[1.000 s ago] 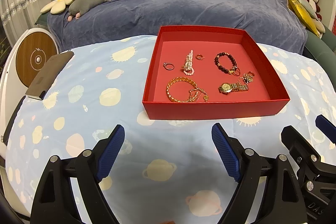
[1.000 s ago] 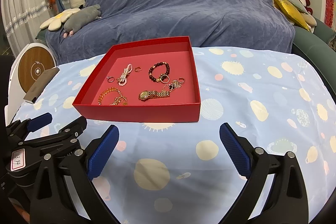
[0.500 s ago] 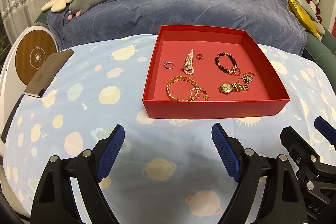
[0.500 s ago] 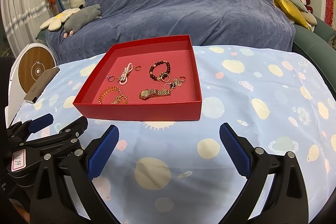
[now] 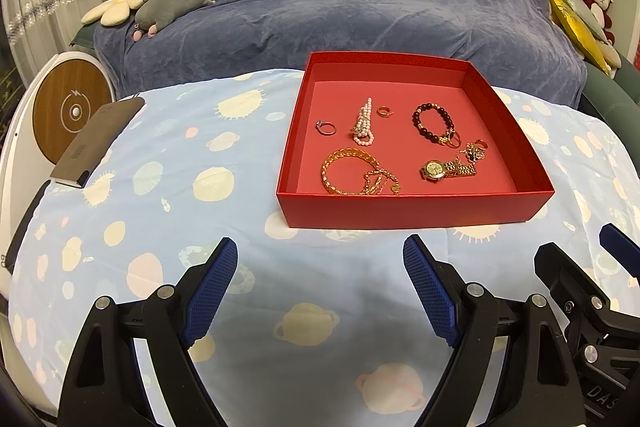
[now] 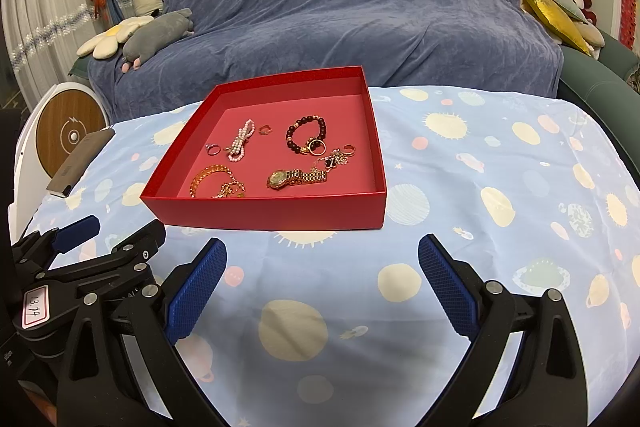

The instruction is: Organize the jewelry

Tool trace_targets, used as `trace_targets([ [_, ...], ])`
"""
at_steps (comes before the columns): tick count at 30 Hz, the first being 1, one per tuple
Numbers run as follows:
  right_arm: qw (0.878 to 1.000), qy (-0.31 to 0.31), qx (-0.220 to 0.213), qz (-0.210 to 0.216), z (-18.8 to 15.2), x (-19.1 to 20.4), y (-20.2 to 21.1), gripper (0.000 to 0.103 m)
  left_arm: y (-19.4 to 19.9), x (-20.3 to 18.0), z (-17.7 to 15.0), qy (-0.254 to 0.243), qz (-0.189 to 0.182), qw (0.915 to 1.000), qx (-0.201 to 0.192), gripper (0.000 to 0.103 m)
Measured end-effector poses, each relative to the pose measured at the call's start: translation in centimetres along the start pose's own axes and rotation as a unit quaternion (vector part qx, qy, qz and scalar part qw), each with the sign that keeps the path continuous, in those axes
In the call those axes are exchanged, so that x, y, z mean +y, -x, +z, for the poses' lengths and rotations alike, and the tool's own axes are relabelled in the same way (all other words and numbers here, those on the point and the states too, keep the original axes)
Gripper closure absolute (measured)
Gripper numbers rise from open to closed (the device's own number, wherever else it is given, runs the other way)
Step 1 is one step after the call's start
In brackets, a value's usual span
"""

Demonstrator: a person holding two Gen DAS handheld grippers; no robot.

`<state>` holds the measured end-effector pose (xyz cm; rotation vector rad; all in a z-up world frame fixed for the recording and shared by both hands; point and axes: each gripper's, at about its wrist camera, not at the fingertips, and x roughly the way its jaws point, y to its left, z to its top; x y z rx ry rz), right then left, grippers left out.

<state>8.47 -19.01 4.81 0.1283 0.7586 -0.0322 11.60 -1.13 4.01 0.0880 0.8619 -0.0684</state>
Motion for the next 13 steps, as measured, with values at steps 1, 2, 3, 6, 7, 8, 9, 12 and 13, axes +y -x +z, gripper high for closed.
trace_targets([
  [1,1.000,0.000,0.000,0.000,-0.02,0.06,0.00,0.009,0.05,0.02,-0.04,0.000,0.000,1.0000,0.000,0.021],
  [2,1.000,0.000,0.000,0.000,-0.02,0.03,0.02,0.009,0.07,0.04,-0.05,0.000,0.000,1.0000,0.000,0.021],
  [3,1.000,0.001,0.000,0.000,0.01,-0.02,0.00,0.009,0.06,0.01,-0.05,0.000,0.000,1.0000,0.000,0.021],
  [6,1.000,0.000,0.000,-0.001,0.00,-0.03,0.00,0.009,0.03,0.01,-0.05,0.000,0.001,1.0000,0.001,0.021],
  [7,1.000,0.000,0.000,-0.001,-0.01,0.03,-0.05,0.009,0.03,0.03,-0.07,0.001,0.002,1.0000,0.003,0.021],
  [8,1.000,0.000,0.001,-0.001,0.01,0.09,-0.12,0.009,-0.03,0.07,-0.05,0.002,0.003,1.0000,0.005,0.021],
  [9,1.000,-0.001,0.001,-0.001,0.01,0.15,-0.10,0.009,-0.05,0.12,-0.06,0.003,0.002,1.0000,0.005,0.021],
  [12,1.000,0.000,0.001,-0.001,-0.02,0.30,-0.11,0.009,-0.08,0.23,-0.05,0.004,0.001,1.0000,0.006,0.021],
  [13,1.000,-0.001,0.001,-0.001,-0.02,0.25,-0.11,0.009,-0.07,0.18,-0.08,0.003,0.002,1.0000,0.005,0.021],
])
